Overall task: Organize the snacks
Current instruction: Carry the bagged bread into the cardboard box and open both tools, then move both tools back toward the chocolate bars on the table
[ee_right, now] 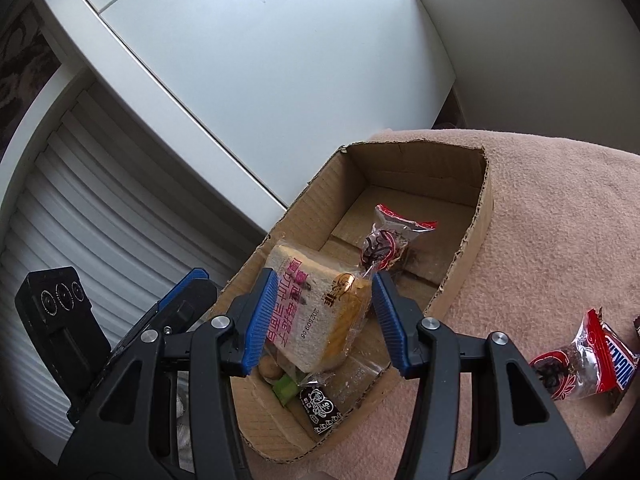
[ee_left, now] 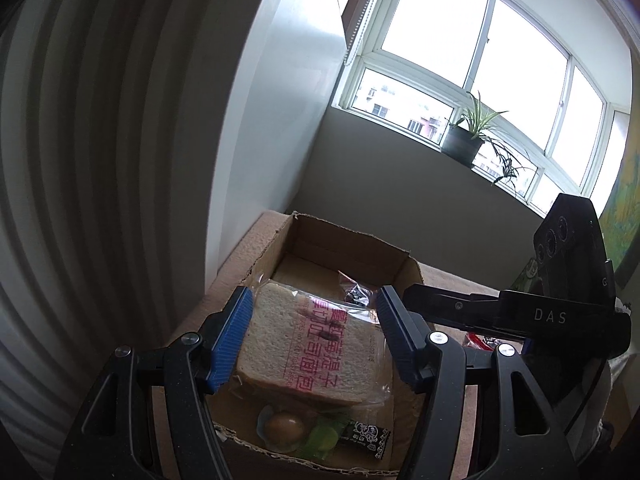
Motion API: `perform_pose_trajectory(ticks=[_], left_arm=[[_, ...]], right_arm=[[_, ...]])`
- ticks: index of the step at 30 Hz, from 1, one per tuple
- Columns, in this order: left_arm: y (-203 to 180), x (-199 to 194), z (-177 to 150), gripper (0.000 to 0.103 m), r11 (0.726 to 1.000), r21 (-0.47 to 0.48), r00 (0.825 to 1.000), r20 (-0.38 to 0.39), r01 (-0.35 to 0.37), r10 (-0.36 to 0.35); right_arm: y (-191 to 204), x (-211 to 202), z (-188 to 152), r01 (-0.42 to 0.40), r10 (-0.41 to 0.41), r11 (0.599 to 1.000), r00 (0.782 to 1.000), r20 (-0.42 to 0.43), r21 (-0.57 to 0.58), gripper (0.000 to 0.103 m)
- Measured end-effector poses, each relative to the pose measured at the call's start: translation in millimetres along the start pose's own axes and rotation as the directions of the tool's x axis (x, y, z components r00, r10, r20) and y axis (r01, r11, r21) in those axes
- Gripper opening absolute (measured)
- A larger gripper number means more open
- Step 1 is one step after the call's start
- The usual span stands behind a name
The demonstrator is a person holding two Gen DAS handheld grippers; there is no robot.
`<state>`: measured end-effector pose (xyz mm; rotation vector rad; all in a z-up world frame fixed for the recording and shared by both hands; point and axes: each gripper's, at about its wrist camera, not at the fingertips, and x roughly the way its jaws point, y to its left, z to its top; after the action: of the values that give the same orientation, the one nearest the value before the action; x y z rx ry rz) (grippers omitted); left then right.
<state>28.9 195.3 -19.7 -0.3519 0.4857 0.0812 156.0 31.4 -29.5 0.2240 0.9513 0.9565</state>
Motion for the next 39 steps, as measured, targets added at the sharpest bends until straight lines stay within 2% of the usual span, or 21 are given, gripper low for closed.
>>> perform_pose_trajectory(ticks=[10, 14, 19, 30, 39], left_arm=[[-15.9, -0.7, 0.4, 0.063, 0.999, 0.024, 1.0, 0.0, 0.025, -0.025], [-28.7, -1.6, -0.1, 0.063, 0.998, 0.041, 0.999, 0.0, 0.046, -0.046], [-49.7, -1.5, -2.2, 0.063, 0.995, 0.07, 0.997, -0.01, 0.075, -0.075], [-108.6, 3.3, -13.1, 0.063, 0.974, 0.155, 0.986, -0.057, 0.164, -0.157], [-160.3, 28.3, -37.4, 0.063, 0.941, 0.266, 0.972, -0.162, 0.211, -0.172]], right_arm=[[-4.3, -27.6, 3.1, 0.044, -0.043, 0.999, 0.999, 0.033, -0.013, 0.053], [-12.4, -47.2, 3.9, 0.057, -0.057, 0.998, 0.996, 0.062, 0.0, 0.061], [-25.5, -73.1, 3.9, 0.099, -0.099, 0.995, 0.99, 0.104, 0.004, 0.061], [-88.5, -136.4, -9.0, 0.186, -0.201, 0.977, 0.966, 0.164, 0.104, 0.061], [-138.7, -149.3, -27.1, 0.249, -0.269, 0.955, 0.956, 0.116, 0.158, 0.061]])
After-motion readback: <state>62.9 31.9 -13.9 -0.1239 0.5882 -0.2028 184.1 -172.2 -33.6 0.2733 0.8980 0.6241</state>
